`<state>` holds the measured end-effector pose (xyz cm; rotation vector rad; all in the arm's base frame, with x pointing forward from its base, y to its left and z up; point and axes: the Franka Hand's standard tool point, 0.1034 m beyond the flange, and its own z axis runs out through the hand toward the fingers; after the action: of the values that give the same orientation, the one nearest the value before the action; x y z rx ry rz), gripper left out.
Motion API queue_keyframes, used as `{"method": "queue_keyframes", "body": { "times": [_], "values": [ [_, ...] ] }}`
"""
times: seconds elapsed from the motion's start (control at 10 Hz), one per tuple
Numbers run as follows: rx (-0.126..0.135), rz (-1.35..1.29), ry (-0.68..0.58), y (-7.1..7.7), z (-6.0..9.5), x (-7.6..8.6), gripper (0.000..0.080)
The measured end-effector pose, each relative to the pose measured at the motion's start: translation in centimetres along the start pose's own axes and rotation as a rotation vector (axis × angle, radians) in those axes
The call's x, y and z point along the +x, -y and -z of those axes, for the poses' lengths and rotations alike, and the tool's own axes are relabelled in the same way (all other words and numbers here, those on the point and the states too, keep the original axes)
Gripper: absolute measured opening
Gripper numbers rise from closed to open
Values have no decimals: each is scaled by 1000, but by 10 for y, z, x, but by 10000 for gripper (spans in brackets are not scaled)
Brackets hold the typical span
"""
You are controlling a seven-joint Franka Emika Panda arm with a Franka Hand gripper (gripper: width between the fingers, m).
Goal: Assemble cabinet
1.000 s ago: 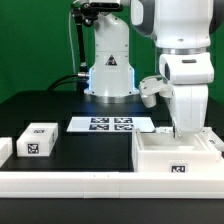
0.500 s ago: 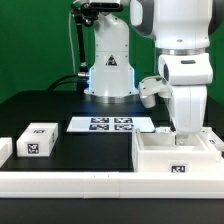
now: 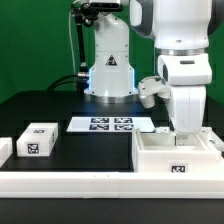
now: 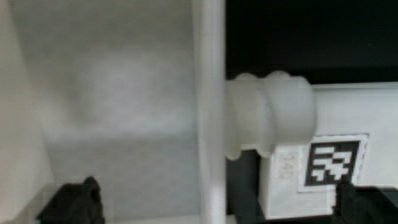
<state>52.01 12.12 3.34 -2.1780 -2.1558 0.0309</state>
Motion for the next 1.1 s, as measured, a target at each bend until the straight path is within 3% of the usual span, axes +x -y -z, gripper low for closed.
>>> {"method": "queue_keyframes", "body": {
  "times": [0.2,0.4,0.6,0.9,1.1],
  "values": [
    [7,-3,11,3,13,1,649],
    [-15,-13,17,16,37,12,649],
    [-29,-17,16,28,53,32,649],
    [-18,18,-4,41,49,66,649],
    [-17,8,-3,39,48,61,649]
  ]
}}
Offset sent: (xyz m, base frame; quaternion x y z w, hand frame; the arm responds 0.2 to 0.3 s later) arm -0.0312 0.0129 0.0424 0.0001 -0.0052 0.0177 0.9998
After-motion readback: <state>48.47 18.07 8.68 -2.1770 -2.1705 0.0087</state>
